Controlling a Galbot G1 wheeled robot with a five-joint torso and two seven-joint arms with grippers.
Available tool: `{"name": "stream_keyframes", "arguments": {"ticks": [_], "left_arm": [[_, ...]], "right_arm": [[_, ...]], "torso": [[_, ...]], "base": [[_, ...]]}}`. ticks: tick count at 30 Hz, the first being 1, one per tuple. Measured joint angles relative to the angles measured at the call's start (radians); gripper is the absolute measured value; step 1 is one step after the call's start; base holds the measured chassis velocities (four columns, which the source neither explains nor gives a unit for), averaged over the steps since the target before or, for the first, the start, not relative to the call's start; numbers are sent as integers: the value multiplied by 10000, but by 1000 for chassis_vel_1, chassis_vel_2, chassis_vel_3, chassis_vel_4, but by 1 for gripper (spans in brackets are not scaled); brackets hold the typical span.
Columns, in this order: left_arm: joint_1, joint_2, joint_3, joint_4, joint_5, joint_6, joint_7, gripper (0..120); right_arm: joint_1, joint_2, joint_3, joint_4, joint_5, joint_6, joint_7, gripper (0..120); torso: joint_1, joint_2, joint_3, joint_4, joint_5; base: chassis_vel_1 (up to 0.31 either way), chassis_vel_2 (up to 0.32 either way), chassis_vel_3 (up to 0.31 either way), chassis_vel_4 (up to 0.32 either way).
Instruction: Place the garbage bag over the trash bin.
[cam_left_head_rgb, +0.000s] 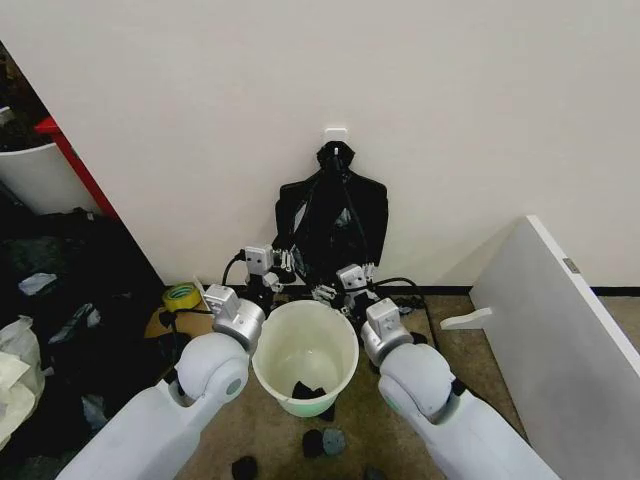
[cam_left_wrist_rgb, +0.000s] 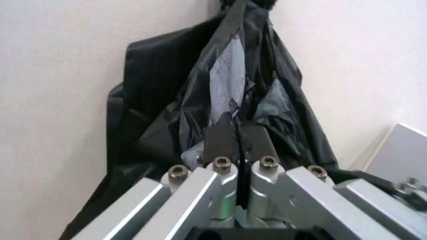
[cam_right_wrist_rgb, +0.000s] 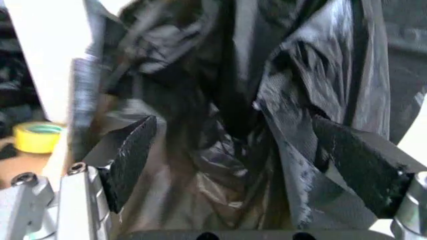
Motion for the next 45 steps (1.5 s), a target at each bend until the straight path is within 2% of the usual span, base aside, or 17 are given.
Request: {"name": "stream_keyframes", "arguments": {"ticks": [6,13,20,21,28,31,39,43,45], "left_arm": [[6,-2,45,-47,23,-15,24,0],[44,7,18,-157,45,-34,49,0],[83,71,-27,-221,52,-47,60,0],[83,71,-27,-221,52,-47,60,0],[128,71,-66,-259,41,-49,63,0],[124,71,-70,-259,39,-51,63,0],[84,102,-165,-311,-27,-50,54,0],[270,175,-389,-424,-65,-55,43,0],[337,186,-449,-456,-66,-69,42,0]], "right_arm": [[507,-98,-242,-352,113,-230,435,81],[1034,-136,-409,-583,731,-820,1417,64],[1318,-212,-467,-699,1339,-1411,2089,36],[1318,-212,-467,-699,1339,-1411,2089,36],[1382,-266,-480,-669,1811,-1411,2254,7],[1391,-296,-501,-659,1886,-1421,2245,0],[1363,-396,-574,-532,2108,-1202,2075,0],[542,-614,124,174,2561,234,1621,0],[329,-685,272,343,2653,514,1569,0]], "torso": [[0,0,0,-1,-1],[-1,0,0,0,-1],[-1,0,0,0,-1],[-1,0,0,0,-1],[-1,0,-1,0,-1],[-1,0,0,1,-1],[-1,0,0,1,0],[-1,0,0,0,0],[-1,0,-1,0,0]], "base": [[0,0,0,0],[0,0,0,0],[0,0,0,0],[0,0,0,0],[0,0,0,0],[0,0,0,0],[0,0,0,0],[0,0,0,0],[0,0,0,0]]}}
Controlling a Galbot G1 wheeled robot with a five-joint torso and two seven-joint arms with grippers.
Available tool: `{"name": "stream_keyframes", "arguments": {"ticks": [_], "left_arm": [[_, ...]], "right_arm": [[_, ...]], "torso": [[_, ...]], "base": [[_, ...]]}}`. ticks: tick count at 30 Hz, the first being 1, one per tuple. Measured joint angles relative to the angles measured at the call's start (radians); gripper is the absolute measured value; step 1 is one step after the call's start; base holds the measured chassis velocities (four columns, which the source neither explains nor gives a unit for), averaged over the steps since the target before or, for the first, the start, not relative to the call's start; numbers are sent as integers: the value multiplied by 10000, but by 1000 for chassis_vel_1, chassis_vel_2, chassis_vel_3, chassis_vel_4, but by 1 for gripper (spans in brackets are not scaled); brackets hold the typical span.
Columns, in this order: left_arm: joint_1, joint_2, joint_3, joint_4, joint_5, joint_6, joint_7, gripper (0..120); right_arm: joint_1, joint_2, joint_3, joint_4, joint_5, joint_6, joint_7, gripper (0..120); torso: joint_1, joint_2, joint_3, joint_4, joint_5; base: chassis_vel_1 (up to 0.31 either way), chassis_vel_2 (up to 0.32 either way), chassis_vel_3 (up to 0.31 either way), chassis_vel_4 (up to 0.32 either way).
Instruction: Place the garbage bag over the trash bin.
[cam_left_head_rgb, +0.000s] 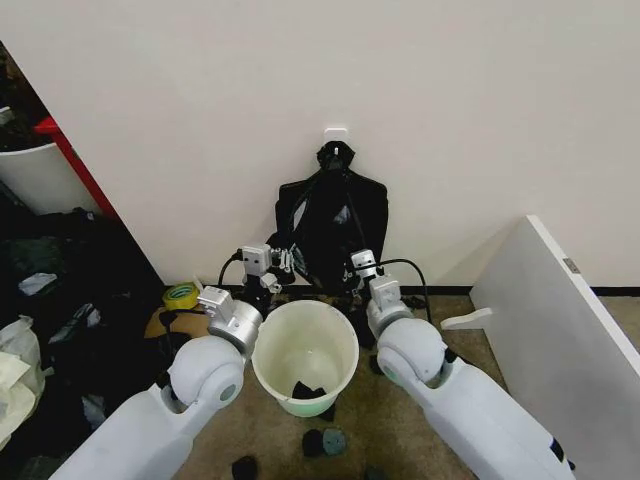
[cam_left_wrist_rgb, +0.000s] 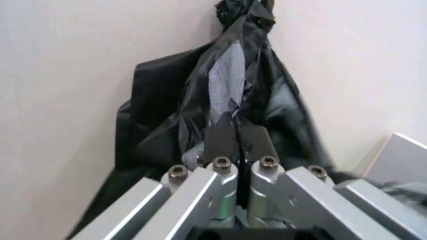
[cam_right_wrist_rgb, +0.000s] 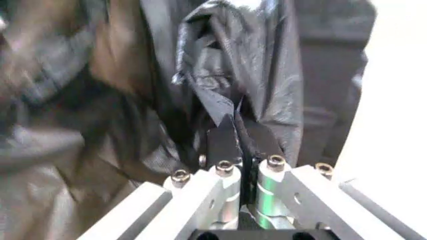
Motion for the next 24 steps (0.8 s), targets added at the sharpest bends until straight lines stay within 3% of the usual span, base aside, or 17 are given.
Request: {"name": "stream_keyframes", "arguments": {"ticks": [6,11,14,24], "left_arm": [[535,74,-370,-288,-5,-75,-19,0],[908,74,-436,-649,-5,-75,-59,0],[1251,194,-461,-1038,-21,-65,-64,0],[2517,466,-629,-2424,-44,38,-68,0]], "right_arm": [[-1282,-207,868,1368,1472,1888,-418,0],[-1913,20,1302,2240,2587,2516,-828,0],[-2722,98,1615,2903,3099,2752,-1198,0],[-4193,412,1550,3792,2803,2824,-1447,0]], "torso": [[0,0,-1,1,-1],[0,0,0,3,-2],[-1,1,-1,-1,-1],[-1,1,-1,1,-1]], "base": [[0,0,0,0],[0,0,0,0],[0,0,0,0],[0,0,0,0]]}}
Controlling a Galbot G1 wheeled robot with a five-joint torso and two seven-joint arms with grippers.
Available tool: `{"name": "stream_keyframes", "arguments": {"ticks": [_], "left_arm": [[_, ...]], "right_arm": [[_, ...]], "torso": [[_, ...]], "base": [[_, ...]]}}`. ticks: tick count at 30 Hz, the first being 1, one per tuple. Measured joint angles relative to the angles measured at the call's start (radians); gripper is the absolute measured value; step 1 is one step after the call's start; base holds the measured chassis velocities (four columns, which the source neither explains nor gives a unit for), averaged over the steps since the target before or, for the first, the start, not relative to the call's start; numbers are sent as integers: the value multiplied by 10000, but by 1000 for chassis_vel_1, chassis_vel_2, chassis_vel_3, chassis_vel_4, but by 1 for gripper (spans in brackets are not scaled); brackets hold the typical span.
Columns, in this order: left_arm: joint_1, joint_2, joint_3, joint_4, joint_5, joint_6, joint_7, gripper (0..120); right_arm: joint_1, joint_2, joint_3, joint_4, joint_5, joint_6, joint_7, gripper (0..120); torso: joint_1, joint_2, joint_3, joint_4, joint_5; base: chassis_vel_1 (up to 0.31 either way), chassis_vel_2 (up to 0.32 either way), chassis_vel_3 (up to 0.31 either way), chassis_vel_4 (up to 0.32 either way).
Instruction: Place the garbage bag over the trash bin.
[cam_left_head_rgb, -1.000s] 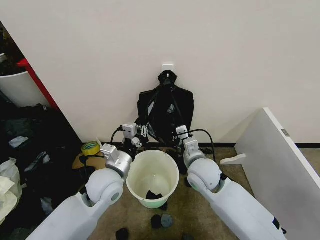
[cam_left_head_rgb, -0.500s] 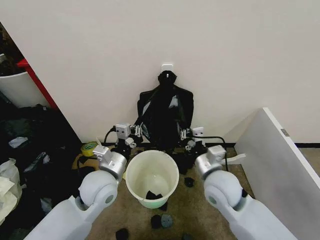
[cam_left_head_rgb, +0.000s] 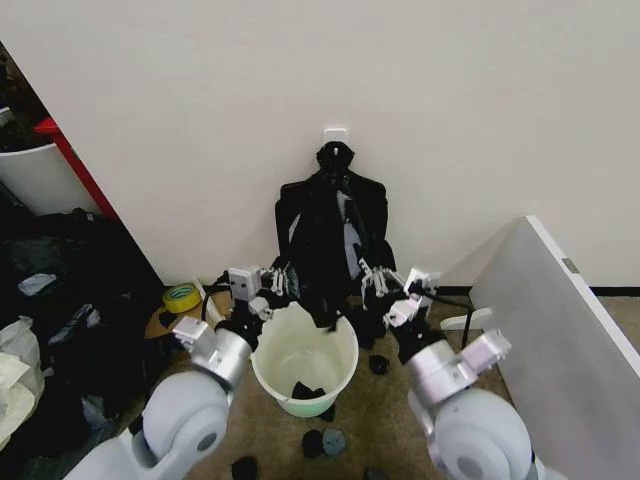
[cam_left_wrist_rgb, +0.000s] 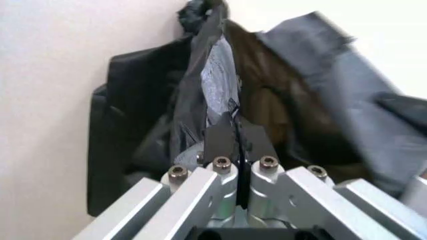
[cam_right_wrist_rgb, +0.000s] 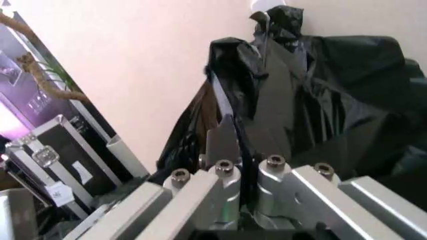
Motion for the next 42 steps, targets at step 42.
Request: {"name": "stream_keyframes", "arguments": {"ticks": [42], "left_arm": [[2585,-1042,-487,-414,546,-536,76,0]], "right_arm": [[-1807,1233,-519,-797,294,317,338,0]], "torso": [[1,-2,2,-1,-2]], "base": [[0,0,0,0]]}}
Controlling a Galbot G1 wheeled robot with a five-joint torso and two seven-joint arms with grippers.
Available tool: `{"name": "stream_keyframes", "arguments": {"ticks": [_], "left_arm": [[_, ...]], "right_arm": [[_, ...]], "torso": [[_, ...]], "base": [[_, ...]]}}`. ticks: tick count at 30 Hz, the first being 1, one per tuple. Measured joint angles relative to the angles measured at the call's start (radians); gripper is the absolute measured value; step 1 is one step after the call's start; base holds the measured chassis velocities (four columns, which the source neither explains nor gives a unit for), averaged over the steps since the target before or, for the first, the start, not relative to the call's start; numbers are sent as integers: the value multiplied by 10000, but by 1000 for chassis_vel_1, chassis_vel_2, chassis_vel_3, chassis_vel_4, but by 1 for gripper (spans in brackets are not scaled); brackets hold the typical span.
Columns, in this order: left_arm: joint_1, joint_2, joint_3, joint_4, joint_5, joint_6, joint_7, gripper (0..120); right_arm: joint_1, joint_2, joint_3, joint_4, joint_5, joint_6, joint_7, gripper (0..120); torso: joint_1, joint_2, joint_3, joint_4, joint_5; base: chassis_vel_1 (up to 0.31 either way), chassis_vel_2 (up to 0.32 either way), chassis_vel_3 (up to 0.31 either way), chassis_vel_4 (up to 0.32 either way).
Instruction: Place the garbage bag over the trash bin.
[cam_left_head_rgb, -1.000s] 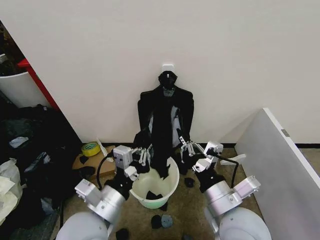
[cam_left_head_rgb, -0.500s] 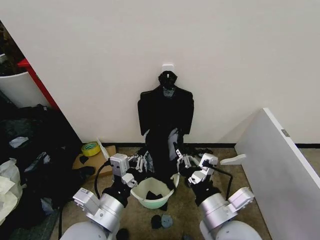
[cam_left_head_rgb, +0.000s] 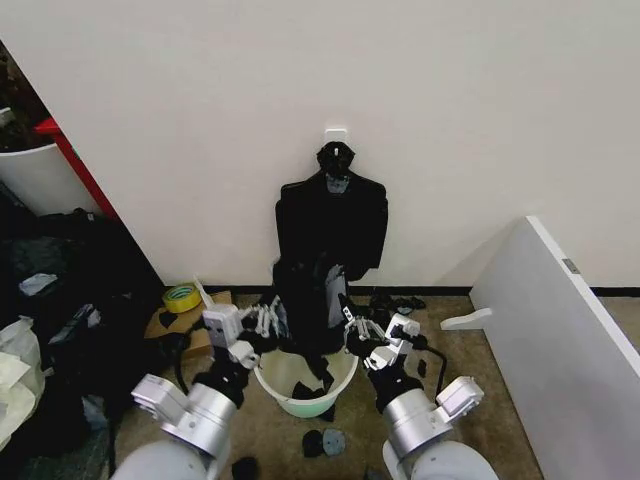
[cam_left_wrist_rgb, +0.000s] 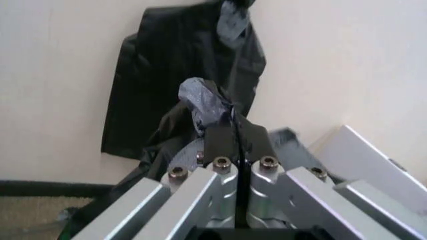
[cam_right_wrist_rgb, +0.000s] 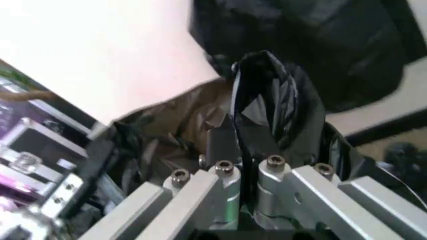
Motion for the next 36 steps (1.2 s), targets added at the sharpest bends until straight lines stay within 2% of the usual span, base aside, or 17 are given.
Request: {"name": "stream_keyframes", "arguments": {"ticks": [5,7,9,19,28,36], "left_arm": [[-326,-405,150,1074,88,-117,-55,0],[-323,-483,156,1248,125,-140,-83,0],[-148,-606,157,1568,261,-186,-170,0],[1534,-548,-194,1292,616,-348,-416,0],[2540,-414,-550,1173,697,-506,-619,0],[3172,-259,-748,1542,569,-619,-665,0]], "right_arm": [[-307,64,139,-919,-216,423,-37,0],[-329,78,145,-1047,-259,465,35,0],[-425,108,133,-1370,-504,477,457,0],[-1091,-76,-7,-1455,-1551,-247,1295,0],[-1110,-92,-20,-1818,-1926,-607,1862,0],[-1235,-141,-80,-2082,-2473,-1056,2033,0]], "torso": [[0,0,0,-2,2],[0,0,1,0,2],[0,0,0,-1,1],[-1,1,-1,2,1],[0,1,-1,0,4],[-1,1,-1,0,0]], "base": [[0,0,0,0],[0,0,0,0],[0,0,0,0],[0,0,0,0],[0,0,0,0],[0,0,0,0]]}}
